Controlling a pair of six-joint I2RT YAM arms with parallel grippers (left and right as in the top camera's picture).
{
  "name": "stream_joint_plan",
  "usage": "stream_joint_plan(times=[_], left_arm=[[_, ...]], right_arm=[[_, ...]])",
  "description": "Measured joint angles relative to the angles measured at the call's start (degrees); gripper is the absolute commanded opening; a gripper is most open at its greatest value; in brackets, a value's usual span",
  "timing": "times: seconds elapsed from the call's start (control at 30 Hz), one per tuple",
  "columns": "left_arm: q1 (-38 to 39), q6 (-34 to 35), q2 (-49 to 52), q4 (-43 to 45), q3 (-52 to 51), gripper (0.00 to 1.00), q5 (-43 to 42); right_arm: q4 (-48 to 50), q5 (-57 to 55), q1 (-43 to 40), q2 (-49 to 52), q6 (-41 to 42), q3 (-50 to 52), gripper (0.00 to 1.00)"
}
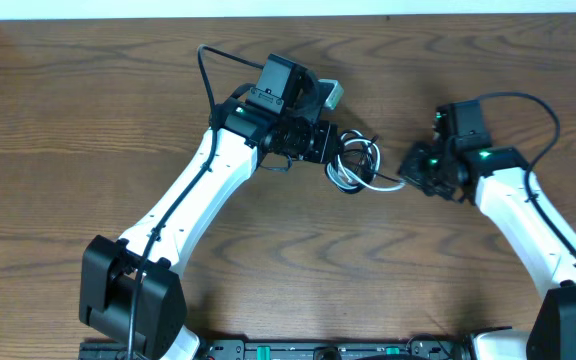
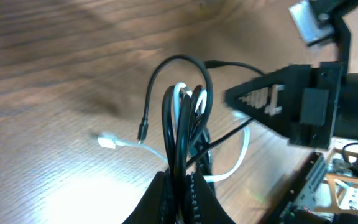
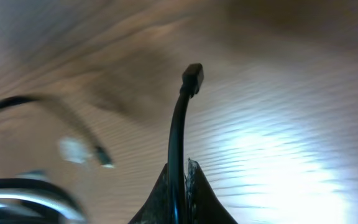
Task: Untangle cables
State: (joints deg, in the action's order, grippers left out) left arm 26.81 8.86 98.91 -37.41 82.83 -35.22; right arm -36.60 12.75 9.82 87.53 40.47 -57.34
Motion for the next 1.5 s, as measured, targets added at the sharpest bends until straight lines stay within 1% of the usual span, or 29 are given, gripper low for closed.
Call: stream_joint_plan(times=[0.13, 0.27, 0.4, 0.5, 0.67, 0.8, 0.9, 1.03, 1.23, 1.3, 1.33, 1.37, 1.4, 1.5], left_arm=[[-0.1, 0.2, 0.0, 0.1, 0.0, 0.07, 1.4], [-0.1, 0.2, 0.0, 0.2, 0.0, 0.07, 1.7], [-0.1, 0.2, 0.0, 0.2, 0.0, 0.07, 2.6], [-0.1, 0.2, 0.0, 0.2, 0.0, 0.07, 3.1], [-0.1, 0.2, 0.0, 0.2, 0.0, 0.07, 3.9], [-0.1, 1.4, 0.0, 0.2, 0.0, 0.07, 3.9], [-0.1, 3.0, 0.0, 0.6, 0.0, 0.07, 4.1], [-0.1, 7.2, 0.0, 2.2, 0.0, 0.07, 4.1], [-0.1, 17.1, 0.0, 3.1, 0.0, 0.08, 4.1], [-0.1, 20.5, 0.0, 3.2, 0.0, 0.07, 4.0], [-0.1, 22.1, 0.0, 3.3, 0.0, 0.07, 4.0], [-0.1, 23.9, 0.0, 3.4, 0.0, 0.07, 3.9], [-0.1, 26.0, 0.0, 3.4, 0.0, 0.07, 3.8], [-0.1, 31.4, 0.0, 3.7, 0.0, 0.08, 3.8]], right_arm=[[-2.3, -2.3, -4.2, 0.1, -2.7, 0.0, 0.01], [-2.4, 0.1, -7.6, 0.1, -7.2, 0.0, 0.01], [-1.0, 6.1, -9.2, -0.1, -12.7, 0.0, 0.01], [1.3, 12.7, -9.4, -1.5, -15.9, 0.1, 0.01], [6.9, 23.1, -8.8, -5.9, -17.7, 0.1, 0.01], [11.6, 26.9, -5.7, -8.1, -15.5, 0.1, 0.01], [12.4, 26.2, -2.1, -8.1, -11.6, 0.1, 0.01], [12.4, 21.0, 2.9, -8.1, -5.6, 0.1, 0.01], [13.7, 9.9, 10.0, -8.1, 3.2, 0.1, 0.01], [14.5, 7.1, 11.3, -8.0, 4.9, 0.1, 0.01], [14.8, 6.1, 11.8, -8.0, 5.5, 0.1, 0.04], [14.9, 5.3, 12.2, -8.0, 5.9, 0.1, 0.31], [14.9, 3.8, 12.6, -8.0, 6.6, 0.1, 0.51], [14.9, 1.9, 12.6, -8.0, 6.2, 0.1, 0.86]])
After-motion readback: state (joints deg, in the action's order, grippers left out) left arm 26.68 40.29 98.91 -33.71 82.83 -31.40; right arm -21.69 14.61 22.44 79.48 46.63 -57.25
